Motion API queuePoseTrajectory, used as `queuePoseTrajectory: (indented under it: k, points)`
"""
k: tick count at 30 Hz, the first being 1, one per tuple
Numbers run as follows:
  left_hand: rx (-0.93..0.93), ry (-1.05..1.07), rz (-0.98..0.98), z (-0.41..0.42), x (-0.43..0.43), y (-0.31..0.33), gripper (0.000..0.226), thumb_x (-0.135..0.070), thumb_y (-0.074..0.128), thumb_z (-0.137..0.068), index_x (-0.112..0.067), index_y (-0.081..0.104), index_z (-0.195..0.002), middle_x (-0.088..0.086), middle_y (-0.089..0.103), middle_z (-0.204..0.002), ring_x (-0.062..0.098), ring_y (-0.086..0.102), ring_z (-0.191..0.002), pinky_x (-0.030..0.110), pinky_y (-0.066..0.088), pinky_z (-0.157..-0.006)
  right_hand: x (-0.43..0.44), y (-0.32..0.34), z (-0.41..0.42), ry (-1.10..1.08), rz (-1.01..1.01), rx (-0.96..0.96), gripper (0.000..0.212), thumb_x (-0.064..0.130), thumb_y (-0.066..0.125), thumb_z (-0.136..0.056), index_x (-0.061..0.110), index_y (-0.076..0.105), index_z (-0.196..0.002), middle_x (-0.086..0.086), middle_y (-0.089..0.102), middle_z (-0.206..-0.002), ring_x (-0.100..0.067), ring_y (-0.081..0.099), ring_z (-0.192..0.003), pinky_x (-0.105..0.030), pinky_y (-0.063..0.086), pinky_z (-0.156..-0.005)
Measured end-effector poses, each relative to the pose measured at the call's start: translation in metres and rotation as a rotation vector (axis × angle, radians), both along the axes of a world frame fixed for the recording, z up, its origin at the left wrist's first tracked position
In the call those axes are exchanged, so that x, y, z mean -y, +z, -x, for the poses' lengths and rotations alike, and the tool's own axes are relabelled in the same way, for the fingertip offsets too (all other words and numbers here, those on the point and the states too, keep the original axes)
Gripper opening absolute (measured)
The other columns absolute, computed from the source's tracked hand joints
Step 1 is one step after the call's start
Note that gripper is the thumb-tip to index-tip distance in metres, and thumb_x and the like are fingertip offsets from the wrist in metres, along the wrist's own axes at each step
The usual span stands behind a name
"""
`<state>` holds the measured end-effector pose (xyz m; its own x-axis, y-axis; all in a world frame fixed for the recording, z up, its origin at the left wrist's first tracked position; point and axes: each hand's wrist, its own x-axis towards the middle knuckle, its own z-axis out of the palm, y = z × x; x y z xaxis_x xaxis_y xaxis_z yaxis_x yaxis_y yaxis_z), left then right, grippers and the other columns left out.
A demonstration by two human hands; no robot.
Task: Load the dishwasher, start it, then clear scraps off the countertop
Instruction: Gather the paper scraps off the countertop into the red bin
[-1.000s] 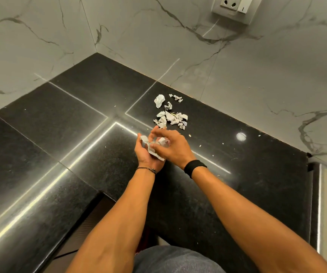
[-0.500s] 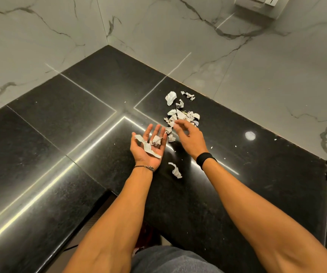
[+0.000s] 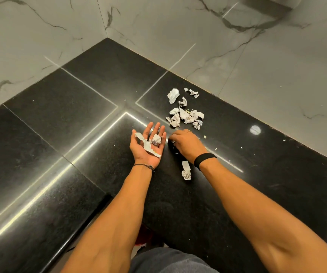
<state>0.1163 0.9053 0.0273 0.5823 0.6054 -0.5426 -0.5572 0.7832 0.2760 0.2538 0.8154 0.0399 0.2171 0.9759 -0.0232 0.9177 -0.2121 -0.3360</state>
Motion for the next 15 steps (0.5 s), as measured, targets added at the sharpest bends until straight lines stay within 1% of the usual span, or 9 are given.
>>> queuePoseTrajectory:
  k: [2,4,6,8,10,11,13,15]
  points:
    - [0.01,-0.007,0.0,-0.001,0.002,0.0,0.064,-0.056,0.042,-0.1,-0.004,0.058,-0.136,0.022,0.062,-0.137,0.038,0.061,-0.125,0.048,0.049,-0.104,0.011,0.0,0.002,-0.055,0.008,-0.004,0.024,0.007,0.058,-0.093,0.013,0.072,-0.111,-0.007,0.069,-0.11,-0.032,0.058,-0.1,-0.035,0.041,-0.085]
    - [0.017,-0.021,-0.007,-0.002,0.005,0.001,0.065,-0.056,0.043,-0.099,-0.005,0.057,-0.137,0.021,0.061,-0.137,0.038,0.06,-0.127,0.048,0.047,-0.106,0.021,0.004,0.004,-0.174,-0.035,-0.098,0.026,0.009,0.06,-0.094,0.014,0.073,-0.116,-0.007,0.071,-0.112,-0.029,0.061,-0.106,-0.031,0.041,-0.088]
    - [0.022,-0.035,-0.011,-0.004,0.008,0.003,0.066,-0.056,0.044,-0.099,-0.006,0.056,-0.14,0.021,0.061,-0.137,0.038,0.059,-0.127,0.049,0.045,-0.109,0.03,0.013,0.007,-0.318,-0.154,-0.25,0.026,0.012,0.065,-0.093,0.015,0.072,-0.118,-0.005,0.072,-0.115,-0.023,0.064,-0.11,-0.024,0.041,-0.092]
    - [0.028,-0.053,-0.011,-0.005,0.013,0.005,0.066,-0.057,0.043,-0.099,-0.007,0.055,-0.141,0.021,0.061,-0.137,0.038,0.059,-0.128,0.049,0.046,-0.108,0.033,0.024,0.013,-0.388,-0.28,-0.364,0.027,0.016,0.07,-0.091,0.017,0.072,-0.118,-0.001,0.073,-0.114,-0.016,0.066,-0.106,-0.018,0.043,-0.091]
    - [0.031,-0.074,-0.018,-0.006,0.019,0.005,0.066,-0.057,0.041,-0.1,-0.007,0.055,-0.141,0.021,0.061,-0.138,0.039,0.057,-0.13,0.048,0.046,-0.108,0.032,0.036,0.02,-0.385,-0.357,-0.448,0.027,0.018,0.072,-0.089,0.02,0.072,-0.116,0.005,0.073,-0.11,-0.006,0.065,-0.099,-0.021,0.05,-0.09]
    - [0.034,-0.088,-0.024,-0.006,0.022,0.005,0.066,-0.057,0.039,-0.1,-0.008,0.056,-0.141,0.02,0.061,-0.138,0.038,0.056,-0.132,0.048,0.043,-0.111,0.031,0.042,0.025,-0.372,-0.381,-0.481,0.027,0.019,0.073,-0.088,0.022,0.073,-0.115,0.009,0.073,-0.108,-0.003,0.064,-0.096,-0.024,0.052,-0.09]
    - [0.049,-0.109,-0.028,-0.008,0.027,0.004,0.066,-0.058,0.039,-0.098,-0.008,0.061,-0.136,0.018,0.063,-0.135,0.035,0.056,-0.131,0.047,0.037,-0.116,0.031,0.052,0.036,-0.332,-0.402,-0.53,0.028,0.02,0.075,-0.086,0.024,0.072,-0.114,0.011,0.073,-0.105,-0.003,0.065,-0.096,-0.028,0.054,-0.09]
    - [0.099,-0.123,-0.024,-0.01,0.032,0.004,0.066,-0.06,0.04,-0.096,-0.008,0.062,-0.131,0.018,0.064,-0.131,0.035,0.058,-0.127,0.048,0.034,-0.118,0.031,0.059,0.046,-0.268,-0.394,-0.527,0.028,0.022,0.077,-0.084,0.023,0.072,-0.112,0.009,0.073,-0.101,-0.007,0.066,-0.094,-0.03,0.054,-0.087]
